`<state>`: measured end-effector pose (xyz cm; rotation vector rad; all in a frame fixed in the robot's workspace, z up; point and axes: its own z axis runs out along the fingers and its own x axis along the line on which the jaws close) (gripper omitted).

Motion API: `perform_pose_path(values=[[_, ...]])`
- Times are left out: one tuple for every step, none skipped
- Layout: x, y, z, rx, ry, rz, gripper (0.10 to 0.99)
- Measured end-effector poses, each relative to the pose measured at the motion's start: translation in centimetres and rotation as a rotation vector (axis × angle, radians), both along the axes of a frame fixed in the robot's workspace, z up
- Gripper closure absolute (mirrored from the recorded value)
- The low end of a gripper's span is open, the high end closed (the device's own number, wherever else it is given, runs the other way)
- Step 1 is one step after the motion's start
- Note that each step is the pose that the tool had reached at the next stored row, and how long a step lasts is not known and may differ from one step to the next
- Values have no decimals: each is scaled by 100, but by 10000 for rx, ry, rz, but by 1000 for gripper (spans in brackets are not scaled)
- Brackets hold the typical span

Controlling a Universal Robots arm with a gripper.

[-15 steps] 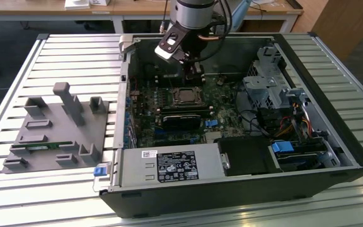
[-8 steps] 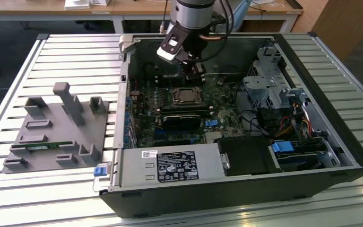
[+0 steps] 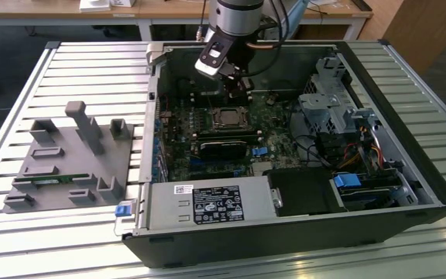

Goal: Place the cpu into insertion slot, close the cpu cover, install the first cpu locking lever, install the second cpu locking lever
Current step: 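Install the first cpu locking lever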

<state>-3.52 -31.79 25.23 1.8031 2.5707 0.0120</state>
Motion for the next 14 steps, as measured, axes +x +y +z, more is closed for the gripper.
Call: perform_pose_path(values=[[0, 0, 0, 0, 0, 56, 980], [0, 0, 0, 0, 0, 115, 980], [0, 0, 0, 0, 0, 170, 980], [0, 0, 0, 0, 0, 226, 980], [0, 0, 0, 0, 0, 284, 980], [0, 0, 0, 0, 0, 341, 980], [0, 0, 0, 0, 0, 397, 980], [0, 0, 0, 0, 0, 452, 980], [0, 0, 0, 0, 0, 509, 980], [0, 0, 0, 0, 0, 555, 980], [0, 0, 0, 0, 0, 597, 980], [0, 0, 0, 0, 0, 638, 980], [0, 0, 0, 0, 0, 679, 980], [0, 0, 0, -1, 0, 720, 980]])
